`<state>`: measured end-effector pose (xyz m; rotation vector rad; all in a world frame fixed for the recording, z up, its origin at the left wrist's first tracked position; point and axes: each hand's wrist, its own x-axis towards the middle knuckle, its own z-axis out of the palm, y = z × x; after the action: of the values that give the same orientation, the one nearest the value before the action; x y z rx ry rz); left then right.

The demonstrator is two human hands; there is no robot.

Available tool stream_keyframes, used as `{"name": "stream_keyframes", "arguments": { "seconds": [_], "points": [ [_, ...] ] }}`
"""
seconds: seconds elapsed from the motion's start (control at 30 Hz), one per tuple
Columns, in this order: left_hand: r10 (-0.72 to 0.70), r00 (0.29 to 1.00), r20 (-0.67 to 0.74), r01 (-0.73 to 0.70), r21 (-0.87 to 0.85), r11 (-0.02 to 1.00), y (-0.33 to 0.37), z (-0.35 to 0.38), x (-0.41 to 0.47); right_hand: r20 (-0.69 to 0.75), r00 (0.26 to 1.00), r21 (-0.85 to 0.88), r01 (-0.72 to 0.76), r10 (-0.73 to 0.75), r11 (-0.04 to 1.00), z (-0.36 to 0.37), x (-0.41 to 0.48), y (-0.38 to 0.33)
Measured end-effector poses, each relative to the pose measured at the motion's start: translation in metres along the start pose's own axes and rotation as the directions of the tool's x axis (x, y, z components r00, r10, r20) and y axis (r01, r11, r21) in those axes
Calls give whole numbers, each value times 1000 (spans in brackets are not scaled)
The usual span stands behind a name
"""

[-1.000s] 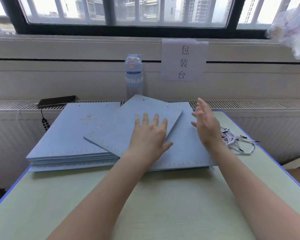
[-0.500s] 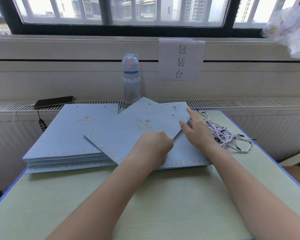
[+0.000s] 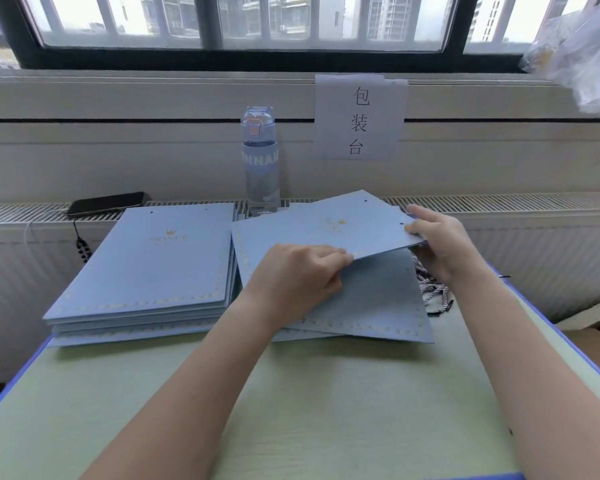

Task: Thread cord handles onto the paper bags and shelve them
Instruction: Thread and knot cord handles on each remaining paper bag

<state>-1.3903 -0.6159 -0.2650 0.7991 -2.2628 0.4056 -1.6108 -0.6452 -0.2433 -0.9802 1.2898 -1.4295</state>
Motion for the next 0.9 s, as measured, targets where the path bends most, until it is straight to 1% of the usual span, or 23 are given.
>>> {"name": "stream_keyframes", "arguments": {
  "seconds": [0.03, 0.1, 0.17, 0.2, 0.3, 0.37, 0.47, 0.53, 0.6, 0.67, 0.8, 0.9],
  "points": [
    [34, 999, -40, -35, -14, 999, 0, -1, 0, 22, 1000, 48, 2, -3, 999, -2, -2, -4],
    [81, 992, -92, -84, -24, 996, -1, 2, -1, 83, 996, 82, 19, -26, 996, -6, -4, -9],
    [107, 986, -127, -112, -26, 993, -5, 5, -3, 91, 995, 109, 38, -48, 993, -9, -6, -12],
    [115, 981, -156, -119, -16, 993, -6, 7, -4, 80, 995, 156, 43, -56, 987, -9, -6, -12],
    [93, 970, -223, -87, 35, 996, -7, 7, -1, 73, 990, 301, 91, -118, 949, -10, -7, -14],
    [25, 972, -233, -10, 65, 998, -9, 7, -1, 78, 981, 314, 147, -179, 938, -10, -8, -15],
    [-79, 973, -218, 97, 74, 993, -15, 10, -4, 14, 945, 217, 315, -326, 924, -13, -8, -12],
    [-149, 964, -222, 161, 37, 986, -20, 10, -5, -85, 899, 16, 432, -429, 902, -13, -7, -9],
    [-154, 965, -212, 158, 3, 987, -22, 13, -6, -129, 839, -202, 500, -529, 842, -8, -7, -3],
    [-95, 983, -159, 95, -8, 995, -19, 18, -7, -137, 818, -326, 496, -559, 805, 3, -8, 5],
    [-16, 993, -115, 13, -28, 1000, -4, 27, -7, -201, 801, -406, 455, -563, 792, 19, -10, 16],
    [28, 990, -139, -30, -11, 999, 7, 29, -6, -295, 754, -375, 474, -587, 797, 21, -14, 12]
  ]
}}
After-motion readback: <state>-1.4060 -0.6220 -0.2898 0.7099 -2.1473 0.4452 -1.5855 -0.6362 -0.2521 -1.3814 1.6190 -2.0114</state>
